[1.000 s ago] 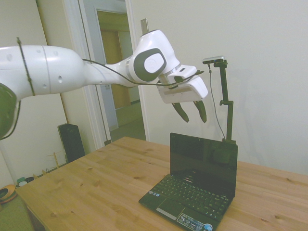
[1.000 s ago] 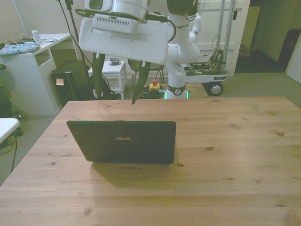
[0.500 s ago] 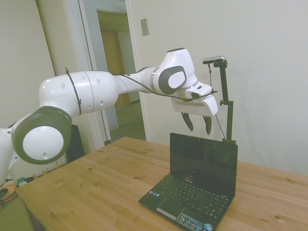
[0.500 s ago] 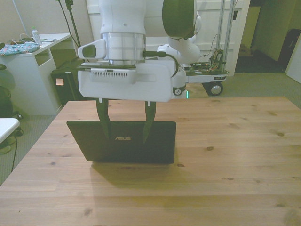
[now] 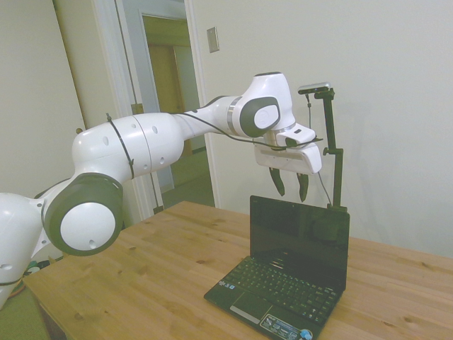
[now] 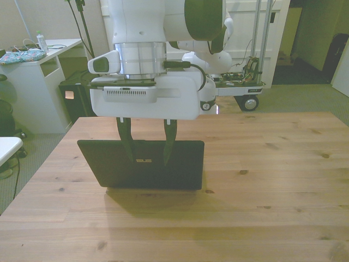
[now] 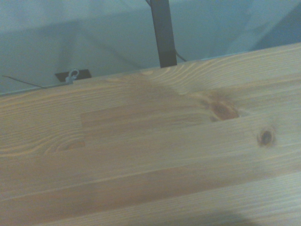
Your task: Close the laptop
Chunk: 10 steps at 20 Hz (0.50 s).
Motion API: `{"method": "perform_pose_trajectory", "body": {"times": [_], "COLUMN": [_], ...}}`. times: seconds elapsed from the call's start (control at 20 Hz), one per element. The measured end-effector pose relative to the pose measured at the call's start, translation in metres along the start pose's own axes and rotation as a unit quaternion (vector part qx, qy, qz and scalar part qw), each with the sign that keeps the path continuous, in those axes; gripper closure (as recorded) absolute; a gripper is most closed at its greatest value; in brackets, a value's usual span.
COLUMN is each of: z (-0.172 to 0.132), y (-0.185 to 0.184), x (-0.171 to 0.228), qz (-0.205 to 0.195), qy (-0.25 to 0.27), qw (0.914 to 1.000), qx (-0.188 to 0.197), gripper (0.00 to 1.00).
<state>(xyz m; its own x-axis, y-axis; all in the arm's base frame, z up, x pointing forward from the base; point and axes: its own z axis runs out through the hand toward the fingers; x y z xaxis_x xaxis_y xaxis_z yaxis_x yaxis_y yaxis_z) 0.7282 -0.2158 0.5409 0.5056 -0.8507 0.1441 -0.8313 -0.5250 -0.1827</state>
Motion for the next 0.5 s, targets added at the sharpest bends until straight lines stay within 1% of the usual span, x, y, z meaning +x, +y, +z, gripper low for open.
{"method": "perform_pose_trajectory", "body": {"times": [0.25, 0.5], "z": [0.0062, 0.0121], "y": [0.006, 0.0096], "x": [0.0024, -0.0034], "qz": [0.004, 0.004], "qy": [-0.011, -0.035], "qw": [0.9999, 0.9989], "qx": [-0.011, -0.031], "gripper": [1.0, 1.0]}}
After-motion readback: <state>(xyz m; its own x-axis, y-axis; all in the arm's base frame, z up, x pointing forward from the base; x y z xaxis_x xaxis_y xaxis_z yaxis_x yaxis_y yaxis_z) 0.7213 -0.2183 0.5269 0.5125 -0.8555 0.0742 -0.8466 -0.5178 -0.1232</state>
